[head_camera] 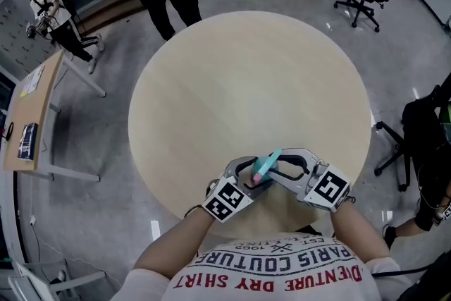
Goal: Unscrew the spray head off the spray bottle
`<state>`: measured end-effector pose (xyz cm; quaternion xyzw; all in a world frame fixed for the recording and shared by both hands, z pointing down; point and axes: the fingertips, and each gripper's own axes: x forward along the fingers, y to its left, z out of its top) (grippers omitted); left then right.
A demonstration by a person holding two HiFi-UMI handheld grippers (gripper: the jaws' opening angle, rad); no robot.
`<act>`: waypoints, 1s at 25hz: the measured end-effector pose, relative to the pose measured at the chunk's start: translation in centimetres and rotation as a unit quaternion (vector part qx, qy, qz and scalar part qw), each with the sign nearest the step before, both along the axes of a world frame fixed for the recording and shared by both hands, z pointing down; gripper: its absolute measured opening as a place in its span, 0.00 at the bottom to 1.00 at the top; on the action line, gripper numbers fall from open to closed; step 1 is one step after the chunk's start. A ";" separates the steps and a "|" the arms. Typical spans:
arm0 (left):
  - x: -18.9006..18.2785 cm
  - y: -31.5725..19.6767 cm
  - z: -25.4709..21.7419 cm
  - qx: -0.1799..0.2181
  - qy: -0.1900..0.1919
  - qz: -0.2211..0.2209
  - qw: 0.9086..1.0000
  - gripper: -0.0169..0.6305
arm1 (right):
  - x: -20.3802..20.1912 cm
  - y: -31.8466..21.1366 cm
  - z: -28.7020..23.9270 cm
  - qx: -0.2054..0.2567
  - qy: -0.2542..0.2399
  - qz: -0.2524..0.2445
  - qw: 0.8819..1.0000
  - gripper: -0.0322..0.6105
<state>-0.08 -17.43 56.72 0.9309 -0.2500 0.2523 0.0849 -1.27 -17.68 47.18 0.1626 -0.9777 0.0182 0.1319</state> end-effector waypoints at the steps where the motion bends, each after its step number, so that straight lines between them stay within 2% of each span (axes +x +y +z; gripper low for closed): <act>1: -0.2 -0.1 0.0 0.001 0.001 0.012 1.000 0.50 | 0.2 -0.1 -0.6 -0.008 -0.010 -0.008 1.000 0.25; 4: -0.6 -0.6 0.4 0.000 -0.004 0.028 1.000 0.50 | 0.1 -0.4 -1.6 -0.027 -0.035 -0.029 0.999 0.25; 9: -0.5 0.0 0.0 0.001 -0.002 0.025 1.000 0.51 | 0.0 1.0 -4.7 -0.061 -0.093 -0.039 0.993 0.25; 15: 0.2 -2.2 -0.3 0.016 -0.010 0.011 1.000 0.51 | 4.5 -2.9 -13.1 -0.057 -0.199 -0.005 0.978 0.25; 18: -0.1 -1.5 0.5 0.008 0.000 -0.002 1.000 0.51 | 6.9 -3.6 -15.0 -0.080 -0.225 0.028 0.971 0.25; 21: -0.9 -1.1 0.5 0.009 0.005 -0.010 1.000 0.51 | 8.3 -4.1 -14.6 -0.108 -0.207 0.062 0.970 0.25; 25: -2.4 -1.7 0.4 0.011 0.000 -0.026 1.000 0.51 | 8.5 -5.5 -7.9 -0.184 -0.108 0.097 0.972 0.25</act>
